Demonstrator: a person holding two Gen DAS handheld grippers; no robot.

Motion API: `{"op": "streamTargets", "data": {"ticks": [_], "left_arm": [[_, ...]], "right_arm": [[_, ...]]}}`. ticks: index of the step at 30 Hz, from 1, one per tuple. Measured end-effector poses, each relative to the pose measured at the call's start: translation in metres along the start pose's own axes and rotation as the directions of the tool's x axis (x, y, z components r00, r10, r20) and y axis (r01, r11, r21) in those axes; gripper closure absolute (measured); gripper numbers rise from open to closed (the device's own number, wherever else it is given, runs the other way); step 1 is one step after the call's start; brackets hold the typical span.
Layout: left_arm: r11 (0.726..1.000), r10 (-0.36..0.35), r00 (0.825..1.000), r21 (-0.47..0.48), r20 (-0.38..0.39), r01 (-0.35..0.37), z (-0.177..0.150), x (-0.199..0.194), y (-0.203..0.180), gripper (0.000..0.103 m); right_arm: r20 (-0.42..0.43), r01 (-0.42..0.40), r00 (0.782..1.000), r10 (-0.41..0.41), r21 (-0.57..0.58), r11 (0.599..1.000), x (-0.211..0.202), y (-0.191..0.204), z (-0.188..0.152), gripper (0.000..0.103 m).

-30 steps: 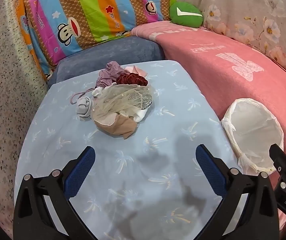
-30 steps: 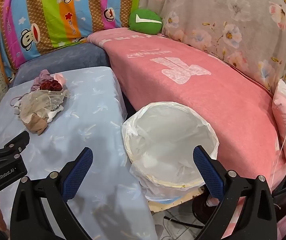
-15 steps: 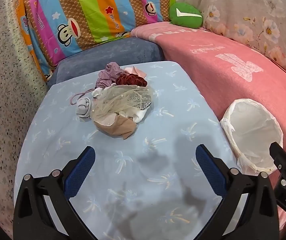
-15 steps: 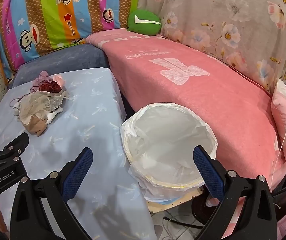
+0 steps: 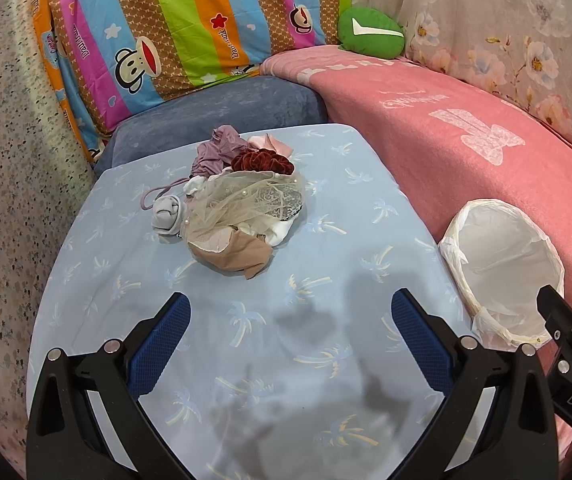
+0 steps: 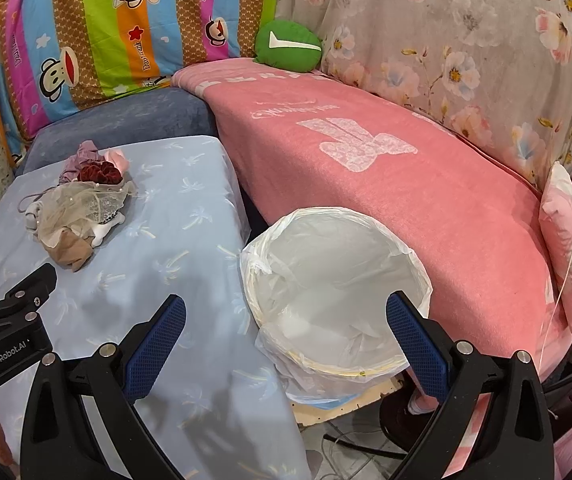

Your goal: Collect trash

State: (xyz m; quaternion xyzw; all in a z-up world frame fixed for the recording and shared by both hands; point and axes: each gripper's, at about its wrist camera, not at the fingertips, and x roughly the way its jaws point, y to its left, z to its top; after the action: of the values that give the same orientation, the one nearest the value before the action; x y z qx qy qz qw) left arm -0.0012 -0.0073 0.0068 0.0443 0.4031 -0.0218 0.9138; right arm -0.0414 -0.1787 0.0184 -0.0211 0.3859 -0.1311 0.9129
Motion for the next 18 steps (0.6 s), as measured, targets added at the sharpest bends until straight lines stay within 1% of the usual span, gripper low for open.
{"op": "streamTargets", "data": {"ticks": [18], "left_arm": [[1.0,-0.003,1.0,-0.002,0.01,0.003,-0.0012,-0.002,-0.0017,0.007]], "right_arm": [[0.002,0.004,1.0,-0.004,-0.002,1.0,-0.0008,0.0002,-0.0001,0.006]]}}
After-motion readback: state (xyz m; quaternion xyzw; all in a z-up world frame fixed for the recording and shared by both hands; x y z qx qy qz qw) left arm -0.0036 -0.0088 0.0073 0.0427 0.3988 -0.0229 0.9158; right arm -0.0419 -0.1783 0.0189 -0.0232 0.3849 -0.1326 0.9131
